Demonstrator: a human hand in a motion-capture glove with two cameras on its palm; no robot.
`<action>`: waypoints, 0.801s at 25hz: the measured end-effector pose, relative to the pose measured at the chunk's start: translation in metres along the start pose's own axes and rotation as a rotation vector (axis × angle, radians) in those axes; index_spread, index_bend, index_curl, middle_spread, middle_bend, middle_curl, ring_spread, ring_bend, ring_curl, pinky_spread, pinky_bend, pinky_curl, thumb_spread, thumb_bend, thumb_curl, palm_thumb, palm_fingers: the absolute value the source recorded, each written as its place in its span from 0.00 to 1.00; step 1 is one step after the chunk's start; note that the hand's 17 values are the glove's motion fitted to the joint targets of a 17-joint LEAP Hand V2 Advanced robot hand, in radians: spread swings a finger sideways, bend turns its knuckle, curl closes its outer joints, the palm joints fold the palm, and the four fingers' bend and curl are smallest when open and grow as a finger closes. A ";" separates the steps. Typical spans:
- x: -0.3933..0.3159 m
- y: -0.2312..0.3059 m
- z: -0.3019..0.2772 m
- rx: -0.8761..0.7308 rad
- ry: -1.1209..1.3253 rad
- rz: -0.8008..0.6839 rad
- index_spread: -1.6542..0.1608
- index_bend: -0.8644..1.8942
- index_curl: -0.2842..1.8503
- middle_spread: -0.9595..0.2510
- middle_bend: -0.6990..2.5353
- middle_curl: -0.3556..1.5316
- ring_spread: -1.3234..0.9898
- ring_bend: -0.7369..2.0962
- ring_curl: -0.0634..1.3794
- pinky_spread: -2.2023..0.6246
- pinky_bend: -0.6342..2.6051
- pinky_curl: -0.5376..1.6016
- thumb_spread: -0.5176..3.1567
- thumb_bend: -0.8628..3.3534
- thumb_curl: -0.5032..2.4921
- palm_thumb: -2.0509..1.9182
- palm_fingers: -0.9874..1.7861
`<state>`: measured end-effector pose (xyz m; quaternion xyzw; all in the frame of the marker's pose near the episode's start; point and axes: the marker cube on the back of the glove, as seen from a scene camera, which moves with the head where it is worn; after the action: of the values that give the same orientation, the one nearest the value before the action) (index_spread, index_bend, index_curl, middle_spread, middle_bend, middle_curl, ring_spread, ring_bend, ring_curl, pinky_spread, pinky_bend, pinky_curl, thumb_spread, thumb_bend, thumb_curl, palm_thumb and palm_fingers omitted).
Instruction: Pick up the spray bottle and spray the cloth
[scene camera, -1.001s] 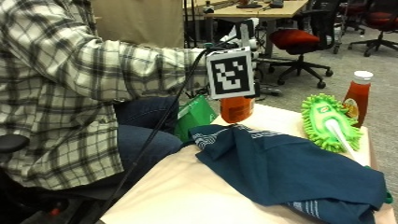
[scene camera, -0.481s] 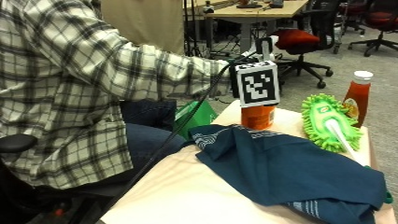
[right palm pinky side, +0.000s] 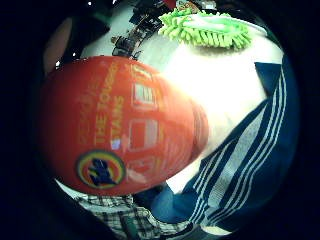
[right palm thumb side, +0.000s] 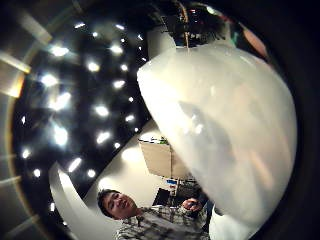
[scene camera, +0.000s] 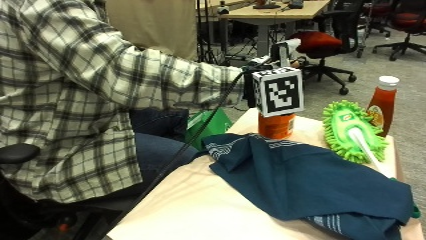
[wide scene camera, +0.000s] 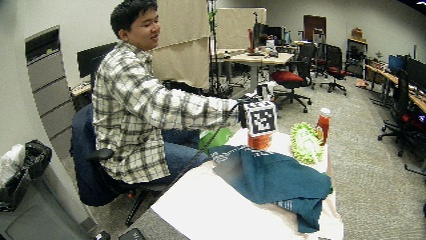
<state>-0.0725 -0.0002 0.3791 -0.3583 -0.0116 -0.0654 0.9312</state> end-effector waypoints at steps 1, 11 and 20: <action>0.001 0.004 -0.002 -0.008 0.020 0.010 0.77 0.34 0.39 0.72 0.36 0.46 0.52 0.42 0.38 0.82 0.23 0.42 0.25 0.19 0.42 0.79 0.53; 0.004 0.106 -0.058 -0.050 0.517 0.056 0.72 0.37 0.34 0.71 0.25 0.37 0.57 0.32 0.28 0.84 0.29 0.42 0.35 0.19 0.38 0.69 0.32; 0.003 0.348 -0.054 -0.009 1.042 0.005 0.72 0.40 0.34 0.71 0.26 0.35 0.59 0.33 0.26 0.84 0.28 0.41 0.40 0.20 0.37 0.70 0.36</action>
<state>-0.0259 0.2192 0.1071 -0.2823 0.4547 -0.2329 0.8120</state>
